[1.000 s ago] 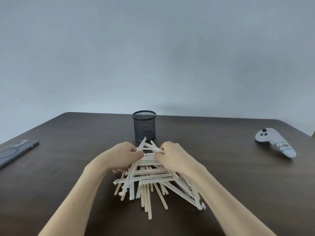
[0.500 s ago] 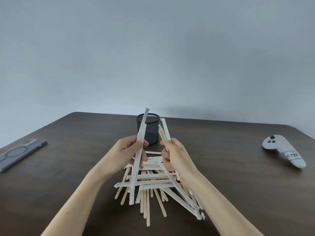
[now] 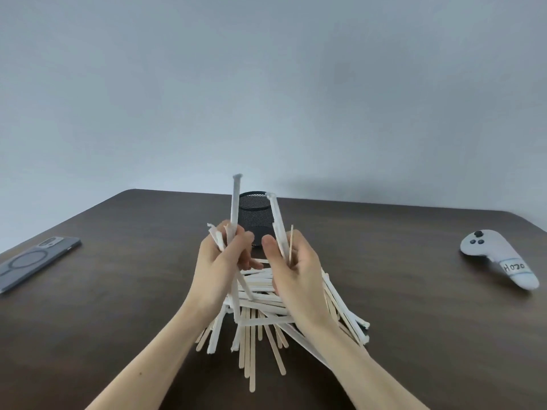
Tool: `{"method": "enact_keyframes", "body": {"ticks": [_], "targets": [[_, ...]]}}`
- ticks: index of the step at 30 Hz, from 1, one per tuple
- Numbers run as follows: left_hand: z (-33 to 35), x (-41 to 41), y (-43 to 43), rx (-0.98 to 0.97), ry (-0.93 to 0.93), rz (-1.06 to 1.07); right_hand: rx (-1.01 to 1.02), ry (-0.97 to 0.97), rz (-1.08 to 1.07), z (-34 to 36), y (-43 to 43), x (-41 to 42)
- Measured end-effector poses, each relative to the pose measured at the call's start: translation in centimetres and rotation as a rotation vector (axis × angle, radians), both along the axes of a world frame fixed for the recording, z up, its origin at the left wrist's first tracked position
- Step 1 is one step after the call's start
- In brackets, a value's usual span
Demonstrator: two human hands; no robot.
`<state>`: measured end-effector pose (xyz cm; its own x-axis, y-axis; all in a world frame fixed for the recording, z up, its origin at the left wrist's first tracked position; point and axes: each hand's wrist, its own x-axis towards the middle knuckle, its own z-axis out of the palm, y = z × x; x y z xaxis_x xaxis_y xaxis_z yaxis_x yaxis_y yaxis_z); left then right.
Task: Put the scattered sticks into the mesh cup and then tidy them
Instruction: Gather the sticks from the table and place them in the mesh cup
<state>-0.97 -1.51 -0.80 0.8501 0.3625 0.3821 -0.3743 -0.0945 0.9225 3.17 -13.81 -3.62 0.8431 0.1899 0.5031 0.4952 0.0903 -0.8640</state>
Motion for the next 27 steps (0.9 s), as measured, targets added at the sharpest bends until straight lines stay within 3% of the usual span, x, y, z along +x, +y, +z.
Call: {"method": "enact_keyframes", "body": {"ticks": [5,14,20,27], "targets": [[-0.5,0.5,-0.8,0.019,-0.023,0.127,0.087,0.058,-0.043,0.7,-0.5,0.6],[-1.3,0.3,-0.2,0.054,0.040,0.124,0.067,0.238,-0.005,1.1,0.4,0.5],[-1.6,0.2,0.0,0.201,0.034,0.211,-0.099,0.112,-0.091,1.0,1.2,0.4],[-1.3,0.0,0.1,0.402,0.147,0.428,-0.306,0.188,-0.291,3.1,-1.1,1.2]]}}
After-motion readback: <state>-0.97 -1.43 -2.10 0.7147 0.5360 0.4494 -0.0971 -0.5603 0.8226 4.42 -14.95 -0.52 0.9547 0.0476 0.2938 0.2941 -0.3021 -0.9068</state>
